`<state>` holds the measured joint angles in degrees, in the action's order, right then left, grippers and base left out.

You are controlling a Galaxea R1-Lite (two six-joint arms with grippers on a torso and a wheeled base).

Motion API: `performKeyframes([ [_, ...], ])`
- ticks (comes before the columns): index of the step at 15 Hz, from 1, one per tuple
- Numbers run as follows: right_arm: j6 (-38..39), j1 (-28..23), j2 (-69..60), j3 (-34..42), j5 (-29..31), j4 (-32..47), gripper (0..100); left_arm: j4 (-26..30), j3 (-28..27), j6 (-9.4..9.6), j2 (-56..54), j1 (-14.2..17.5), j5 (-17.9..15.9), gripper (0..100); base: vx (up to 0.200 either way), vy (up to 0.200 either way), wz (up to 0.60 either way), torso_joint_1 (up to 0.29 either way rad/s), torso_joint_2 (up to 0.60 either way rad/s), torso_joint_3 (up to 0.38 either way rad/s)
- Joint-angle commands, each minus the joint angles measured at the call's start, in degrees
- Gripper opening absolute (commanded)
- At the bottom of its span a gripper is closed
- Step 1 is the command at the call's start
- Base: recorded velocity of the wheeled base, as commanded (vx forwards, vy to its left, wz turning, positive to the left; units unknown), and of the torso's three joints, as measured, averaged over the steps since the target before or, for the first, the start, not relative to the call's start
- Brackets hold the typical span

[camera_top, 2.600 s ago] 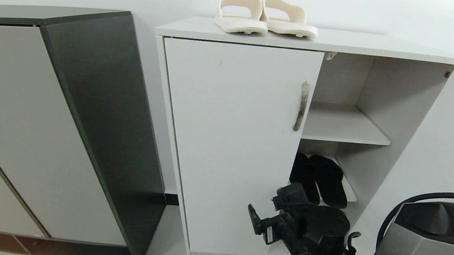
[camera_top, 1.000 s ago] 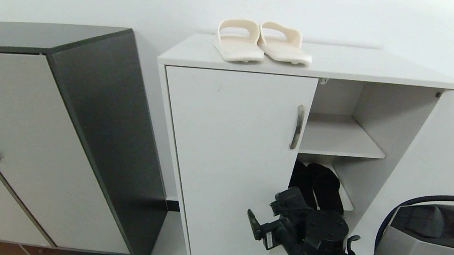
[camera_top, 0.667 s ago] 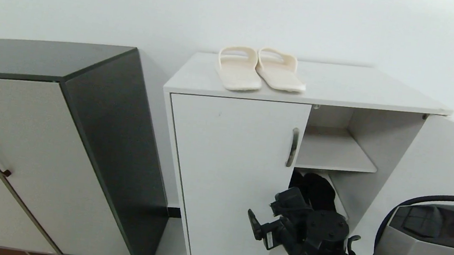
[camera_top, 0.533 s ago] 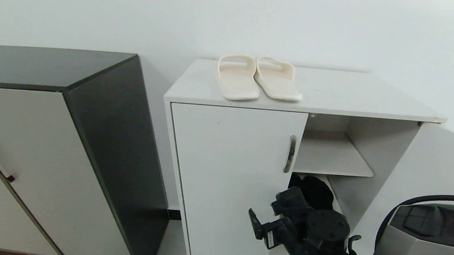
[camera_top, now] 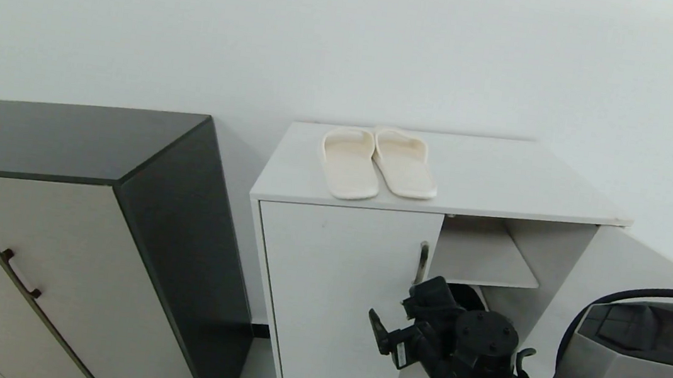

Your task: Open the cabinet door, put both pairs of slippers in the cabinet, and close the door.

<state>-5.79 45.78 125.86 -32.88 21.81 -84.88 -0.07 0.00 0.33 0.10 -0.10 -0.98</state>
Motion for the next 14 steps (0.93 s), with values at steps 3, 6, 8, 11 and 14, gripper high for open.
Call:
performKeyframes([
  [3, 0.0, 0.1, 0.1, 0.0, -0.4, 0.0, 100, 0.0, 0.0, 0.02, 0.0, 0.0, 0.0, 0, 0.0, 0.0, 0.0, 0.219, -0.52, -0.32],
  [6, 0.0, 0.3, 0.0, 0.0, -0.4, -0.5, 100, 0.0, 0.0, 0.02, 0.0, 0.0, 0.0, 0, 0.0, 0.0, 0.0, 0.224, -0.54, -0.312],
  [8, 0.0, 0.5, 0.0, 0.4, -0.5, -0.7, 100, 0.0, 0.0, 0.02, 0.0, 0.0, 0.0, 0, 0.0, 0.0, 0.0, 0.241, -0.57, -0.322],
  [11, 0.0, 0.5, -0.1, 0.6, -0.8, -1.2, 100, 0.0, 0.0, 0.02, 0.0, 0.0, 0.0, 0, 0.0, 0.0, 0.0, 0.264, -0.58, -0.333],
  [14, -1.9, 0.5, 0.0, 1.8, -2.6, -2.8, 100, 0.0, 0.0, 0.02, 0.0, 0.0, 0.0, 0, 0.0, 0.0, 0.0, 0.227, -0.51, -0.276],
])
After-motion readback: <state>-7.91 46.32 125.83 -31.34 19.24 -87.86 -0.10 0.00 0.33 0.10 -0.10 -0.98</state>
